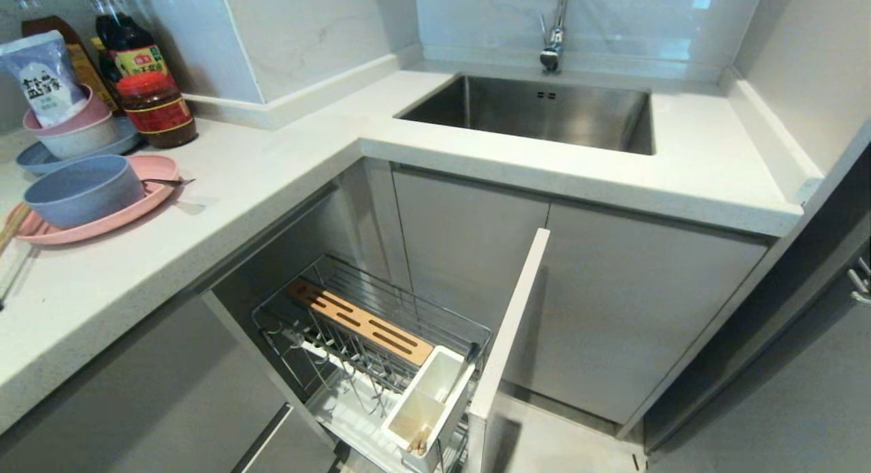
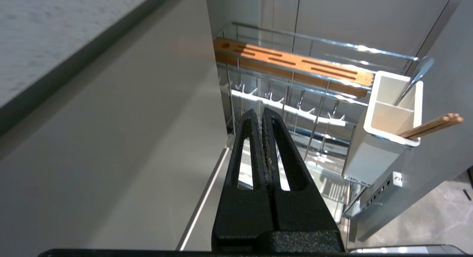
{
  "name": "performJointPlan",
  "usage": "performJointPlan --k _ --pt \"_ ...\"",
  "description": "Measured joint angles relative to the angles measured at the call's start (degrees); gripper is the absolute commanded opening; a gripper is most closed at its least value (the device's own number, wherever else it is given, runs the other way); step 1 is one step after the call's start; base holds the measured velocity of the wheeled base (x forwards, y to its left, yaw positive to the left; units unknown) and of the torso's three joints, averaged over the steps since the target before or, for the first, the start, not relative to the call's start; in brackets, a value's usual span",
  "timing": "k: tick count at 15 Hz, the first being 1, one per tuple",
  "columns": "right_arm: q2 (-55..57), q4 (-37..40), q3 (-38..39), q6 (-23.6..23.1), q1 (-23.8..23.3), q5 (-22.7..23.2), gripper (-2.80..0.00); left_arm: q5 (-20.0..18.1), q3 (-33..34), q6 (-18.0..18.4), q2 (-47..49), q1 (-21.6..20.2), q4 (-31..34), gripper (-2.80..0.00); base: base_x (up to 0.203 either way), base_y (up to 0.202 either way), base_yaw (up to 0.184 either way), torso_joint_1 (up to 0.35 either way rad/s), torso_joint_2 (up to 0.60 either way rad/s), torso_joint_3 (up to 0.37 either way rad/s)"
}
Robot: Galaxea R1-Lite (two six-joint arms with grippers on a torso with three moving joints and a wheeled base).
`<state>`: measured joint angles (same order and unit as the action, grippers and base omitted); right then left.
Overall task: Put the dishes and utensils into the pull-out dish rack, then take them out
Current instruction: Close the cupboard
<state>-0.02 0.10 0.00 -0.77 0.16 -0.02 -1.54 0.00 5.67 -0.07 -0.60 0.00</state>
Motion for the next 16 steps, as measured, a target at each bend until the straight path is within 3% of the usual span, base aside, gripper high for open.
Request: performJointPlan --k 16 --pt "0.0 0.0 0.0 0.0 0.0 0.0 -2.80 0.0 0.0 -0.3 0.0 0.0 -0.1 -2.80 0.000 0.000 0.000 0.003 0.00 0.200"
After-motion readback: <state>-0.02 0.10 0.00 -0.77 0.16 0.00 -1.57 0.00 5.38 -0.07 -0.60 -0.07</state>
